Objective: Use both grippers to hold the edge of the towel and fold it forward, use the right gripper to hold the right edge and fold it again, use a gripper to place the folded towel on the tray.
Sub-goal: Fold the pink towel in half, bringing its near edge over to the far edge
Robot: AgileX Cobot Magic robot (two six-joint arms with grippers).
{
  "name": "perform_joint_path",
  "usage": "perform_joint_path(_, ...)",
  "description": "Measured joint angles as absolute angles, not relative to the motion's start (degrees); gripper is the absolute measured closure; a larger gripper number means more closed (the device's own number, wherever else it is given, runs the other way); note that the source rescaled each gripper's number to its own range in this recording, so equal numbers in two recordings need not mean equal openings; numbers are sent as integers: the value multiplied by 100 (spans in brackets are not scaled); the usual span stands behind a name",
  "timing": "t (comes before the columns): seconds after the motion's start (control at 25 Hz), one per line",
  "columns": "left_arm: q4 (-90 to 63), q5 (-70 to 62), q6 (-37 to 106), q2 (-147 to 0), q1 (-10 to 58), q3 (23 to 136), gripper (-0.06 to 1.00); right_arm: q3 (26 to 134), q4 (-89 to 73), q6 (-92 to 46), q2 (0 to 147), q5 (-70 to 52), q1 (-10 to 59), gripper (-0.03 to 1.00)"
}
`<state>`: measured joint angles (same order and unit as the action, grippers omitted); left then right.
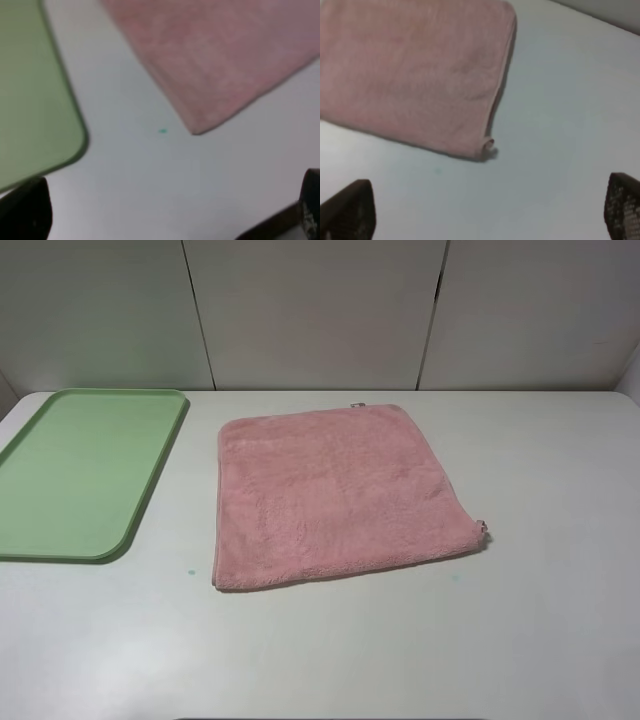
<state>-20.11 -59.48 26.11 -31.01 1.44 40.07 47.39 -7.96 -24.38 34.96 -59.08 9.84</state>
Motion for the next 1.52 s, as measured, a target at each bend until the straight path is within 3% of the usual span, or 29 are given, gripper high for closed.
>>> perform_joint_path(0.4,-2130,-4958,4670,-4895,1413,4035,-5,4783,-701,-5106,5280,-5317,1386,-3)
perform_joint_path(1.0,-2129,-3774,5767,-7692,2772,4035,-4,4789,-747,-5351,7188,-5003,1399,-3)
perform_joint_path(1.52,-414,-2492,5908,-9158,4065,4040,-4,4789,-768,-5975,7624,-4686,1399,-3)
